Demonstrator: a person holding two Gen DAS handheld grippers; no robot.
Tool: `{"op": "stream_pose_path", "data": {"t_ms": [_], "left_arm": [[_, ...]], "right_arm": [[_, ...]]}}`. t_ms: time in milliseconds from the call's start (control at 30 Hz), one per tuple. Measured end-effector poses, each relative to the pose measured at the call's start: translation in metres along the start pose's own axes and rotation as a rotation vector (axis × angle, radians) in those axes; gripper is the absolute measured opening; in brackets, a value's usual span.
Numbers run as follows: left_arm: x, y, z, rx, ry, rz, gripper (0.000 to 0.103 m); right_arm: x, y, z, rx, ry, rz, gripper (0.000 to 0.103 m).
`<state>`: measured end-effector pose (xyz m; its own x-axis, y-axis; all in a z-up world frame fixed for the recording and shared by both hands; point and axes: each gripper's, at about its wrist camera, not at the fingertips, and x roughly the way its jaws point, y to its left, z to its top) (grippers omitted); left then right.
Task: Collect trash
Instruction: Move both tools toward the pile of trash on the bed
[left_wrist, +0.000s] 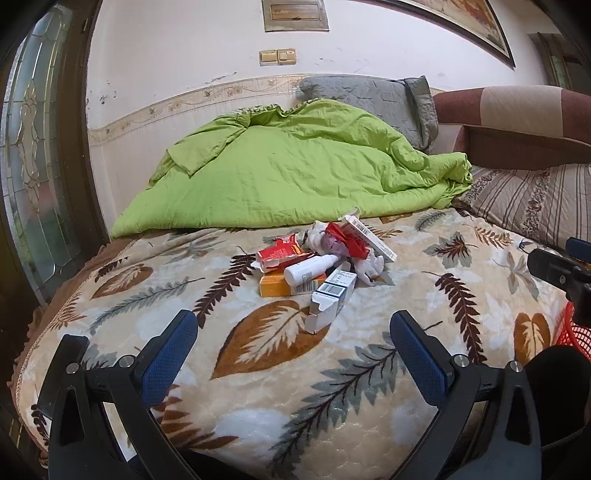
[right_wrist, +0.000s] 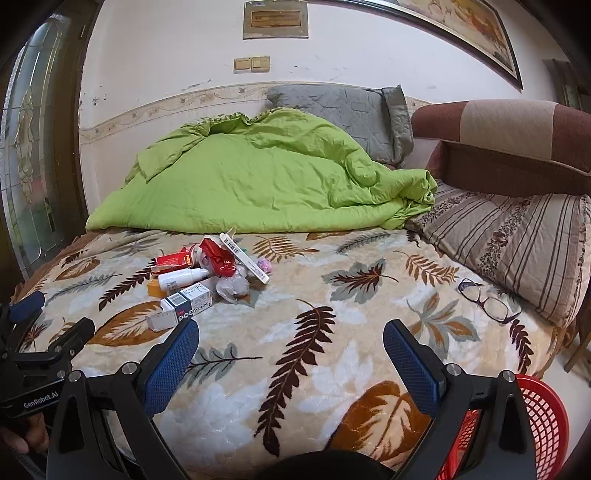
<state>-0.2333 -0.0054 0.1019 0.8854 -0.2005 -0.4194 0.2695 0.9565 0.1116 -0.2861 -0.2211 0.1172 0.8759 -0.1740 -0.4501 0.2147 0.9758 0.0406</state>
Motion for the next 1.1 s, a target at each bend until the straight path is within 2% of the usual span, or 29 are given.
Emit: {"op": "stream_pose_path", "data": {"t_ms": [267,500,1100], "left_arm": [[-0.003,-0.007,0.0,0.02,0.004,-0.02,0.103],[0.005,-0.011,-0.004,0.018,0.056,-0.054,0.103],[0.008,-0.01,-0.006,0.017,0.072,-0.057,0.103]], "right_arm": [[0.004,-0.003,0.0,0.011,0.023,0.001,0.101],[0.011,-0.005,-0.001,0.017,0.061,-0.019,0.101],[0.018,-0.007,-0.001,0.027,0.103,-0.033,0.101]]}}
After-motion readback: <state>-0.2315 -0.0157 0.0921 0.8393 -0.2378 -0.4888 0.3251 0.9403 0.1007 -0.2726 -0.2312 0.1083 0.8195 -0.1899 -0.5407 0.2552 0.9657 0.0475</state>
